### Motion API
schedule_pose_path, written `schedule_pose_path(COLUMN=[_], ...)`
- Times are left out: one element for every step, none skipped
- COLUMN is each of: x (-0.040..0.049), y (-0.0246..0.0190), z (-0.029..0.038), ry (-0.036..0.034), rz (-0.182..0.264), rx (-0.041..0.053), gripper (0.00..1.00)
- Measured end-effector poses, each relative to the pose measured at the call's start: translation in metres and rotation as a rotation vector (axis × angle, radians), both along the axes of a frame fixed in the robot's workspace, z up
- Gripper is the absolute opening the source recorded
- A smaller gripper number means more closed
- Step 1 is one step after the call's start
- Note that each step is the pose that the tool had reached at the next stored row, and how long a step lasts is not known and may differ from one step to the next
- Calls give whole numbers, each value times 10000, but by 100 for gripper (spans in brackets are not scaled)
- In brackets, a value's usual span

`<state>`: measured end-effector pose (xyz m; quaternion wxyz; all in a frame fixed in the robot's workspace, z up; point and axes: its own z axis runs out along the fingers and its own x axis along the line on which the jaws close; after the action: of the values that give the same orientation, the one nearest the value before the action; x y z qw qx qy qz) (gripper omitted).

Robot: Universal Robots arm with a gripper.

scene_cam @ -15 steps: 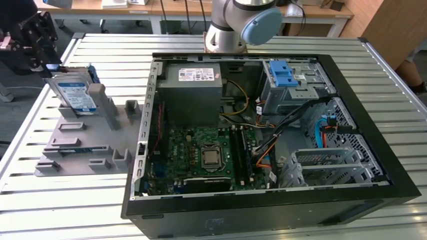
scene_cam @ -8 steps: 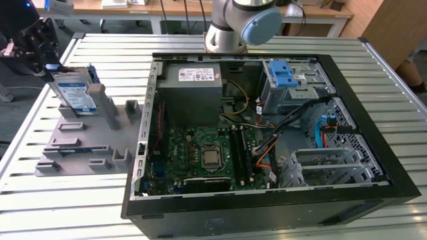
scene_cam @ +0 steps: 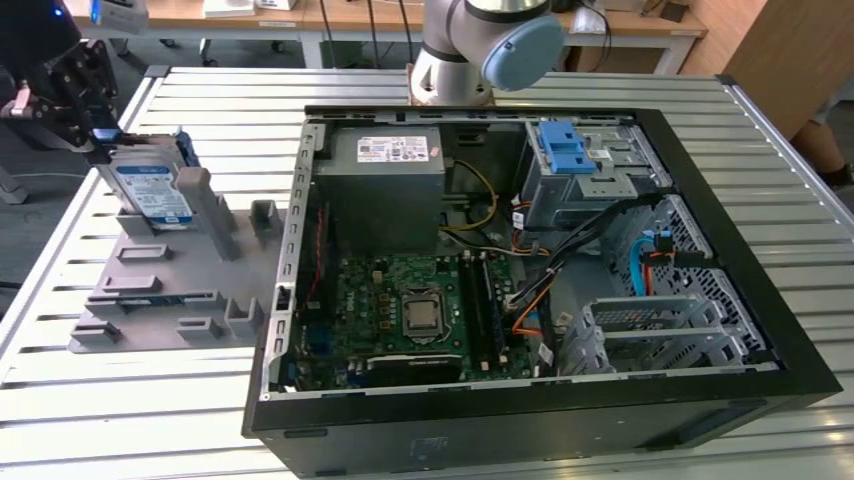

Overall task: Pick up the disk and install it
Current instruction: 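Pick up the disk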

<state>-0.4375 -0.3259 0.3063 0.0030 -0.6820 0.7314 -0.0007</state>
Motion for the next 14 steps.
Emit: schedule_pose_path(x=[0, 0, -1, -1, -1, 0, 0, 0, 0, 0, -1, -1, -1, -1], y=[0, 1, 7, 12, 18, 22, 24, 26, 27, 27, 28, 28, 28, 28], z=[-2, -6, -8, -10, -12, -17, -22, -28, -34, -40, -46, -53, -61, -70], ry=[0, -2, -2, -1, -1, -2, 0, 2, 2, 3, 7, 12, 15, 18], rz=[0, 1, -2, -2, -1, 0, 0, 1, 0, 0, 0, 0, 0, 0], rx=[0, 1, 1, 1, 1, 1, 0, 0, 0, -2, -4, -6, -8, -9], gripper=[45, 45, 45, 45, 45, 45, 45, 45, 45, 45, 45, 45, 45, 45])
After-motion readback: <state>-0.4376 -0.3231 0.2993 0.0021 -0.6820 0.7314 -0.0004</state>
